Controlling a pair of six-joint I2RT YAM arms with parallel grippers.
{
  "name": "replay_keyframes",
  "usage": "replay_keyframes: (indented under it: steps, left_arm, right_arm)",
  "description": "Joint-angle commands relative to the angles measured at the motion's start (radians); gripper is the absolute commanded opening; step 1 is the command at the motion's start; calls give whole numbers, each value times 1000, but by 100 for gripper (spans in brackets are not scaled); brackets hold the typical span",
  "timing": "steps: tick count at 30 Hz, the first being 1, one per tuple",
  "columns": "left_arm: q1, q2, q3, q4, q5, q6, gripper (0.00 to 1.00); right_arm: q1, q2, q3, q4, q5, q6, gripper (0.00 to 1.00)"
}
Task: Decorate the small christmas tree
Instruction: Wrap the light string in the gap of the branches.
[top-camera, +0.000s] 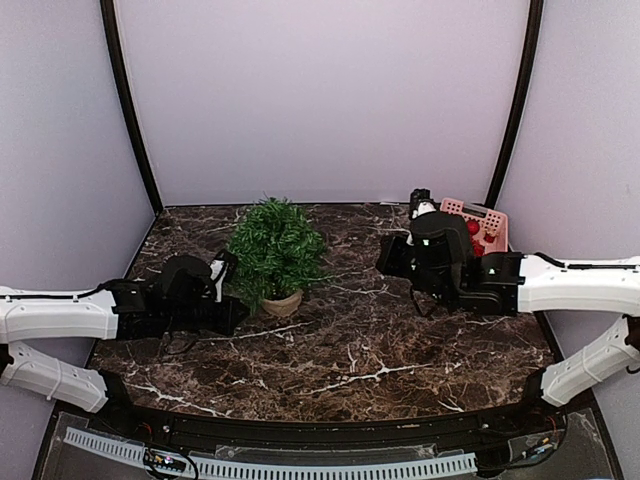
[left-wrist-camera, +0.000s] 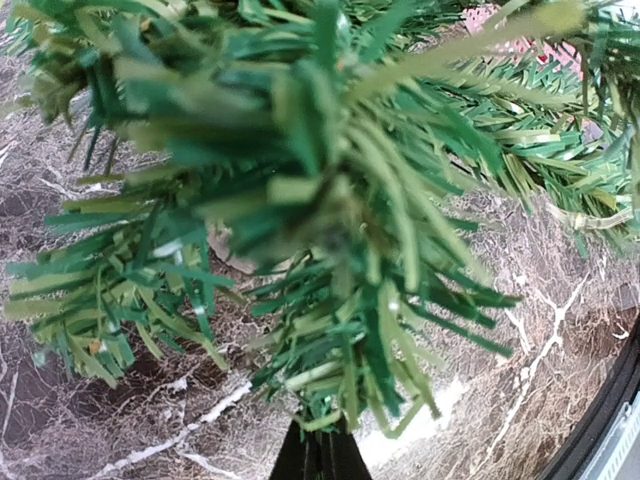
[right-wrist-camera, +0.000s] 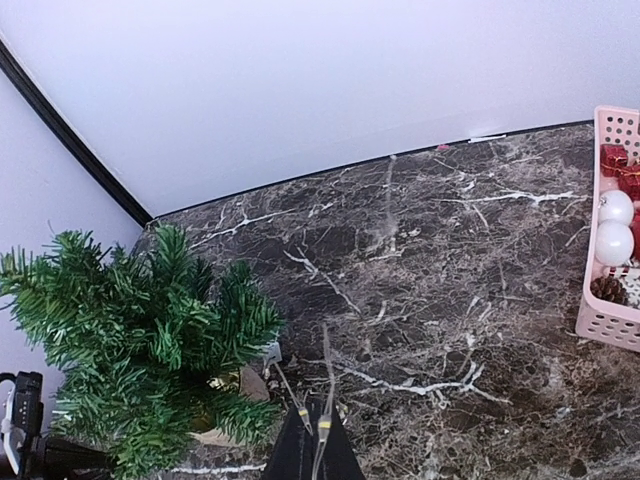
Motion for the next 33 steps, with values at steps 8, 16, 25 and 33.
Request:
replay_keyframes:
  steps: [8, 16, 25, 33]
  left_arm:
    - [19, -34, -26, -23, -17, 43, 0]
    - [40, -50, -42, -20, -20, 68, 0]
    - [72, -47, -76, 0, -32, 97, 0]
    - [95, -30, -76, 0, -79, 111, 2]
  right_arm:
    - [-72, 96, 77, 34, -56, -24, 0]
    - [-107, 171, 65, 59, -95, 1, 0]
    - [-142, 233, 70, 87, -131, 12, 0]
    - [-157, 297, 94, 120, -189, 18, 0]
